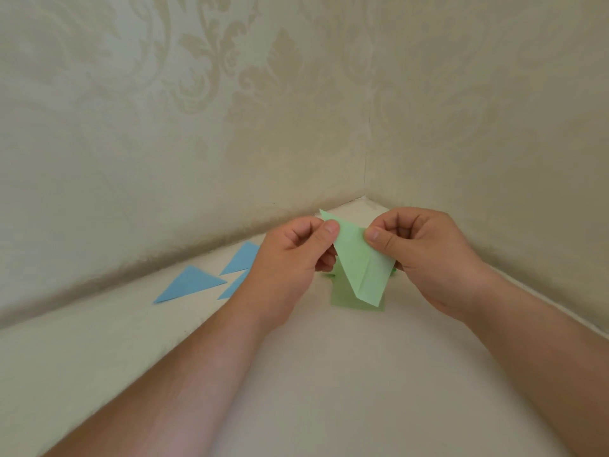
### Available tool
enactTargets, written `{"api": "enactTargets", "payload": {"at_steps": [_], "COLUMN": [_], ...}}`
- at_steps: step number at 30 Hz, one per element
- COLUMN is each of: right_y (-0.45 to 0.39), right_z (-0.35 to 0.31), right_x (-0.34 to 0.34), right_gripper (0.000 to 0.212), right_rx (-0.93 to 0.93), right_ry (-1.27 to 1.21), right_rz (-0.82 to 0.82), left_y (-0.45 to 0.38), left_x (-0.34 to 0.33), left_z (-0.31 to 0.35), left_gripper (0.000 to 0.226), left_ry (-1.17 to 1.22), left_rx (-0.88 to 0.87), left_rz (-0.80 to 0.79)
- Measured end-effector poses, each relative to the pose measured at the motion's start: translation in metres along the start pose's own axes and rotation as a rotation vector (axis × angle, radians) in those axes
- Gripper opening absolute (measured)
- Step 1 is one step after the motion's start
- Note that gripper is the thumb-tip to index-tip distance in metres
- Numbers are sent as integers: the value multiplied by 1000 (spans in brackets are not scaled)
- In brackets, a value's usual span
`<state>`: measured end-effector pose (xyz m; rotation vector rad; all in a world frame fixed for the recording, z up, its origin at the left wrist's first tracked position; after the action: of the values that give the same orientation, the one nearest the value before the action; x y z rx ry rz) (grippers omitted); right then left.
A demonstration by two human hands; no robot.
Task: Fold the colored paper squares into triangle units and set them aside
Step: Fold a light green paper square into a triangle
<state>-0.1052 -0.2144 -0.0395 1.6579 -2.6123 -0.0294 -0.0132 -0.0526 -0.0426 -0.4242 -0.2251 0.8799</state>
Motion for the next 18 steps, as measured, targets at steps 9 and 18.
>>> {"api": "enactTargets", "payload": {"at_steps": [9, 18], "right_y": [0, 1], "right_z": [1, 2], "right_x": [0, 6], "right_gripper": [15, 11], "right_rx": [13, 79], "right_ry": [74, 333], "right_rz": [10, 69], "left_y": [-4, 1], "left_x": [8, 13], "left_z": [-3, 6], "left_gripper": [23, 25], "left_ry": [3, -517], "left_rx": [-1, -229], "left_rz": [116, 26]}}
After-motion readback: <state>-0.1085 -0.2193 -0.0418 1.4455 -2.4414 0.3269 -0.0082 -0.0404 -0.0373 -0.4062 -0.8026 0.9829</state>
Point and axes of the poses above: each hand's wrist, its own y-axis away from the middle knuckle, its own x-axis out of the back of the hand, z = x × y, the point moved 2 cm from there along -y, towards the middle knuckle, and after that the axes turned 14 degrees about -x, right-handed, at the moved point
